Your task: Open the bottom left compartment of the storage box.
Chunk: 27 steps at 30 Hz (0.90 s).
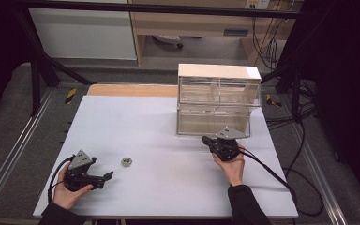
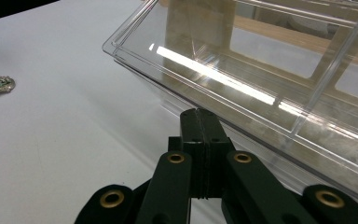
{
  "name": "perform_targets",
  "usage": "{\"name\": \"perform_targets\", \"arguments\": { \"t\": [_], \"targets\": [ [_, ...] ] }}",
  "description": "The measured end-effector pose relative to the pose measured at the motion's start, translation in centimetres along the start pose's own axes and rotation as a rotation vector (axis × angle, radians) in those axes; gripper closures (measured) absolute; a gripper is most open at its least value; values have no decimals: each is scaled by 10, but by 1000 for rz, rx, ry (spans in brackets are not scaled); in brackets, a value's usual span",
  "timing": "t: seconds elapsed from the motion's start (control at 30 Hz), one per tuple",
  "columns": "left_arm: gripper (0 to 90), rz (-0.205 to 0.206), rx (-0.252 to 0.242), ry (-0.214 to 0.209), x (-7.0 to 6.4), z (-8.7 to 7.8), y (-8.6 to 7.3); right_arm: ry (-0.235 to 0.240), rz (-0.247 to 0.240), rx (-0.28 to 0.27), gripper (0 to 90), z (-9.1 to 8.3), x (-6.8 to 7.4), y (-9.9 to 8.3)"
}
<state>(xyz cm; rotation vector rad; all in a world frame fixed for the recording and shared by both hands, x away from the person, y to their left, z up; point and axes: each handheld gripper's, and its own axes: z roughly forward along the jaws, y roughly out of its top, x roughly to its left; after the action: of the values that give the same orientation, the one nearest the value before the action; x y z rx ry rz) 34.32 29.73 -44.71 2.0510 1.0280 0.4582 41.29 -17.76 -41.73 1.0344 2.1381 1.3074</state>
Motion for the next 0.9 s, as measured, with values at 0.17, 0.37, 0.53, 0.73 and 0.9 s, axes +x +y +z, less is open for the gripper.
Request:
{"name": "perform_targets", "arguments": {
  "t": [0.17,0.37,0.53,0.73,0.9],
  "targets": [
    [80,0,0,0,0,0,0,0,-3,-4,900,-1,0,1],
    [80,0,0,0,0,0,0,-12,-20,-9,900,-2,4,3],
    [80,0,1,0,0,0,0,-26,-17,-41,900,-8,1,7],
    [80,1,0,0,0,0,0,-26,-11,-52,900,-11,-1,10],
    [80,4,0,1,-1,0,0,-29,-6,-55,900,-14,-4,13]
  ]
}}
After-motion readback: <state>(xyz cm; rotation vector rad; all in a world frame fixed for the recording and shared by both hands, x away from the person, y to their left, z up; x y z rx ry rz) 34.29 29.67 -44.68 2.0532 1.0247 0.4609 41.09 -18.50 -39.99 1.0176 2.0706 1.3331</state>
